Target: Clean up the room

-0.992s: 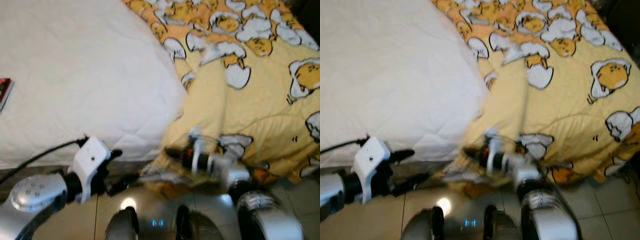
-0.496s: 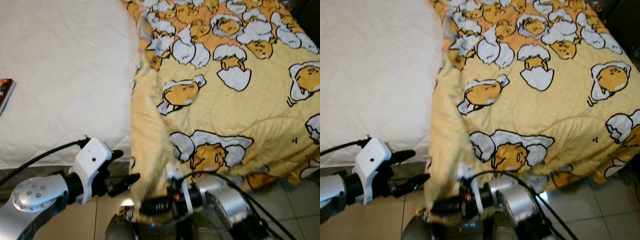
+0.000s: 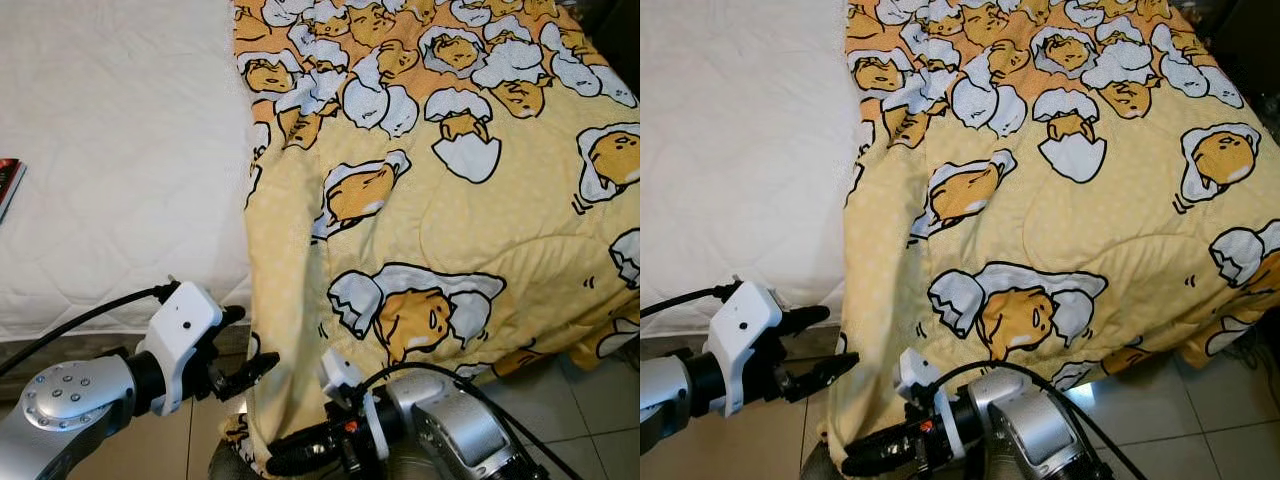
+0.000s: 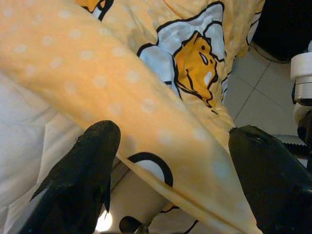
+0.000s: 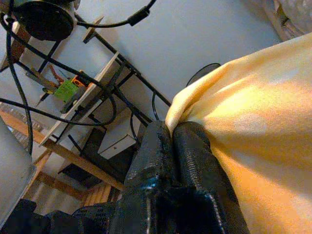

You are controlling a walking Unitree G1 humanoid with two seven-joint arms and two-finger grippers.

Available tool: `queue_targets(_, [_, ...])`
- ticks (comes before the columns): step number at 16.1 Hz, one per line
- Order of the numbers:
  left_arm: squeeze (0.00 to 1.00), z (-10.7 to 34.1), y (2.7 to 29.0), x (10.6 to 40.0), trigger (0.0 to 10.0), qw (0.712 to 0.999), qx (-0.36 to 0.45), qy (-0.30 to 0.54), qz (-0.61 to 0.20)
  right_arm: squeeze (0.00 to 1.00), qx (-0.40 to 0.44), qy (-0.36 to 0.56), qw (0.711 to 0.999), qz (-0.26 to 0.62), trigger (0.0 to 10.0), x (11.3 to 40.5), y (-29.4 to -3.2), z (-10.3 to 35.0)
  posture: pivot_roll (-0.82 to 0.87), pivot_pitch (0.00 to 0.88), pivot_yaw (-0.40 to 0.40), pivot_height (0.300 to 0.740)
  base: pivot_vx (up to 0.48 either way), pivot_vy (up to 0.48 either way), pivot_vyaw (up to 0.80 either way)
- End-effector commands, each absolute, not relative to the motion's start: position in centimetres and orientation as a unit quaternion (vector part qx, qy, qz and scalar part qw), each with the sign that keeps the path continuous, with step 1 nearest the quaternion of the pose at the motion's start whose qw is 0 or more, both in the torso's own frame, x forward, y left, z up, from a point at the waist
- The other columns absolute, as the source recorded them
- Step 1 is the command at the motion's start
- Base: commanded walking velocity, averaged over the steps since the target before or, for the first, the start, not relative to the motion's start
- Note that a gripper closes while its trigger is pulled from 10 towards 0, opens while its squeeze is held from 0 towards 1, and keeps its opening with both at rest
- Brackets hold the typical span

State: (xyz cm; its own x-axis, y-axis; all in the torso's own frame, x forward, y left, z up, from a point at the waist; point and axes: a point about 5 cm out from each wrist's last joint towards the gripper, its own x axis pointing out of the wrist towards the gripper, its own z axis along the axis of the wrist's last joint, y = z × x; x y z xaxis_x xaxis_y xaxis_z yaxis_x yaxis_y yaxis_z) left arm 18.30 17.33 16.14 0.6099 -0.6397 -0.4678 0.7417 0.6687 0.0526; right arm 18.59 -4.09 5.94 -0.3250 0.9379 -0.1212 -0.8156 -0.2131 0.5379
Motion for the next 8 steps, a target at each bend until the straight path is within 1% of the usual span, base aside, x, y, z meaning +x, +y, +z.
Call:
queue_targets(1, [0.00, 16.4, 17.2, 17.9, 10.0, 0.885, 0.126, 0.209, -0.397, 0.00, 0.119, 0.253, 0.565, 0.776, 0.0, 18.2, -3.7, 6.3, 0.18, 0.212, -0.020, 0.740, 0.000, 0.000, 0.00])
queue_targets(2, [0.00, 16.3, 17.2, 17.9, 10.0, 0.885, 0.127, 0.209, -0.397, 0.00, 0.099, 0.259, 0.582, 0.765, 10.0, 18.3, -3.6, 6.0, 0.18, 0.208, -0.019, 0.740, 0.000, 0.000, 0.00])
queue_targets(3, [0.00, 16.3, 17.2, 17.9, 10.0, 0.884, 0.127, 0.209, -0.397, 0.00, 0.080, 0.265, 0.595, 0.754, 10.0, 18.4, -3.6, 5.5, 0.18, 0.208, -0.019, 0.740, 0.000, 0.000, 0.00])
queue_targets(4, [0.00, 16.2, 17.1, 17.9, 10.0, 0.884, 0.127, 0.210, -0.398, 1.00, 0.052, 0.278, 0.622, 0.730, 10.0, 18.9, -3.7, 4.5, 0.17, 0.199, -0.018, 0.740, 0.000, 0.000, 0.00])
queue_targets(5, [0.00, 16.1, 17.0, 18.0, 10.0, 0.884, 0.126, 0.209, -0.398, 1.00, 0.029, 0.292, 0.660, 0.692, 10.0, 19.6, -4.0, 3.4, 0.17, 0.195, -0.016, 0.740, 0.000, 0.000, 0.00])
queue_targets(6, [0.00, 16.0, 16.9, 18.0, 10.0, 0.884, 0.126, 0.209, -0.398, 1.00, 0.014, 0.295, 0.677, 0.675, 10.0, 19.9, -4.1, 3.1, 0.17, 0.193, -0.016, 0.740, 0.000, 0.000, 0.00])
queue_targets(7, [0.00, 15.9, 17.0, 18.0, 10.0, 0.889, 0.123, 0.210, -0.389, 1.00, 0.007, 0.293, 0.702, 0.650, 10.0, 20.3, -4.8, 3.0, 0.16, 0.186, -0.017, 0.740, 0.000, 0.000, 0.00])
queue_targets(8, [0.00, 15.8, 17.0, 18.0, 10.0, 0.891, 0.121, 0.210, -0.384, 1.00, 0.006, 0.291, 0.714, 0.637, 10.0, 20.5, -5.1, 3.0, 0.16, 0.182, -0.017, 0.740, 0.000, 0.000, 0.00])
